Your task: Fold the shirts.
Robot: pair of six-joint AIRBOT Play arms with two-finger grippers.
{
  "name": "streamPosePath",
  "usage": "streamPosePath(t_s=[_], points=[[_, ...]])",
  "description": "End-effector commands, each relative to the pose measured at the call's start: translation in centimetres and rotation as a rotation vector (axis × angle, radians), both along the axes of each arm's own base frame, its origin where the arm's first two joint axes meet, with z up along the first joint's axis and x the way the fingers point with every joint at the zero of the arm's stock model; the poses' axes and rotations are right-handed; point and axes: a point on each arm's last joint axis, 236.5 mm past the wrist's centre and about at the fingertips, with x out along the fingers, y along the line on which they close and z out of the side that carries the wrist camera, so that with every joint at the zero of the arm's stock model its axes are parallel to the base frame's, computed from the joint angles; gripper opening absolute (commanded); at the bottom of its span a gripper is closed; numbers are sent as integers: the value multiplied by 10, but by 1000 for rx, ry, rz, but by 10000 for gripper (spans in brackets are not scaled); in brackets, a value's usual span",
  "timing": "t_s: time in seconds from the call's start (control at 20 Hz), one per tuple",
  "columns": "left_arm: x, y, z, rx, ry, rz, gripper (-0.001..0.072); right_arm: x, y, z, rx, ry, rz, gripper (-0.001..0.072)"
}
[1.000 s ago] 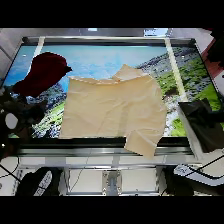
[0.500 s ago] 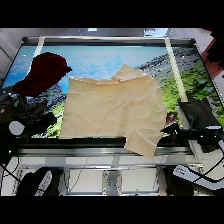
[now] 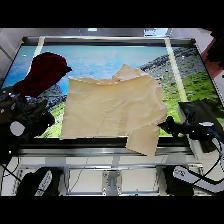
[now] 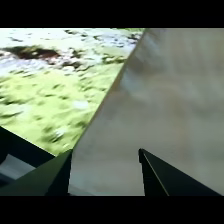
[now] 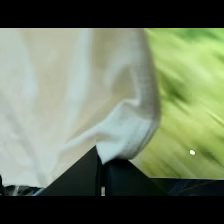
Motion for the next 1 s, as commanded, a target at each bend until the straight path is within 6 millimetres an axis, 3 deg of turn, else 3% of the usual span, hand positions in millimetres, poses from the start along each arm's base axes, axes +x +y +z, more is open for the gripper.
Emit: streamPosePath(t_s=[0.0, 0.3, 0.5, 0.95], points=[[-11, 16, -7, -41, 54, 214, 481, 17, 4, 25, 40, -69, 28, 32], [-52, -27, -50, -369, 219, 301, 480, 26, 15, 48, 91, -160, 84, 33], [-76, -39, -74, -398, 288, 263, 480, 27, 18, 53, 115, -169, 83, 32], [-52, -38, -83, -428, 217, 292, 466, 33, 25, 68, 174, -212, 75, 33]])
